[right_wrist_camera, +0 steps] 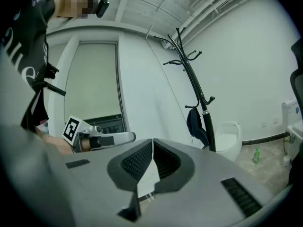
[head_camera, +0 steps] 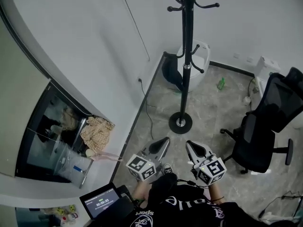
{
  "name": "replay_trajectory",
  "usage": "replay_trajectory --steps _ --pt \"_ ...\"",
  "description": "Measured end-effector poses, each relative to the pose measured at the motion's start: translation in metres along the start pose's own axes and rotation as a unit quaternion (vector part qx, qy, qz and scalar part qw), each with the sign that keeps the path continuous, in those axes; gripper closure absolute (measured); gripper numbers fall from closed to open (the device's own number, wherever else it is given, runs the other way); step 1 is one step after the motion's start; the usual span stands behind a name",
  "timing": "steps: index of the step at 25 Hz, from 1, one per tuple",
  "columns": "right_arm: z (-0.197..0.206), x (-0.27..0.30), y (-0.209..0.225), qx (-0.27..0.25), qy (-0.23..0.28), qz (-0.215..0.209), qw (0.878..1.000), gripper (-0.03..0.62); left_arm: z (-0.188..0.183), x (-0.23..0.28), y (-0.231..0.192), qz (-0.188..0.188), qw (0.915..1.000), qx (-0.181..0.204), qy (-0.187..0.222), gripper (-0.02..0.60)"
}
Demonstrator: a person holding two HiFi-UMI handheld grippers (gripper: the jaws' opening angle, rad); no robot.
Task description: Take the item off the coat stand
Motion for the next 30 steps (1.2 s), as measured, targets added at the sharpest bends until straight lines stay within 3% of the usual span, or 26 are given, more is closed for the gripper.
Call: replay_trajectory --steps 12,20,26,30 --pt "-0.005 0.045 0.04 0.001 -0.018 0.036 0.999 0.576 0.01 0.05 -0.055 0.038 0.9989 -0.023 -0.015 0.575" --pt "-0.002 0.067 0.053 0.009 -0.037 0.026 0.999 0.576 0.016 0.06 -0.07 0.042 0.9972 -0.053 -0.031 0.575" --pt "0.0 0.098 0.069 0.022 -0.048 -0.005 0.999 0.576 0.017 0.073 -0.107 0.004 0.9976 -0.064 -0.026 0.572" --pt "-0.013 0.122 0.088 0.043 -0.062 -0.017 0.997 0.576 0.008 0.092 -0.13 -0.011 0.9972 -0.07 -0.025 0.506"
Point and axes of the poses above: the fingertips, and each gripper's own axes: x forward along the fingers, y to its right, z out of its underside, the point moved 2 cm from there along -x, backward along the fingers, and after that the axes turned 10 degrees about -z, right-handed, at the moved point
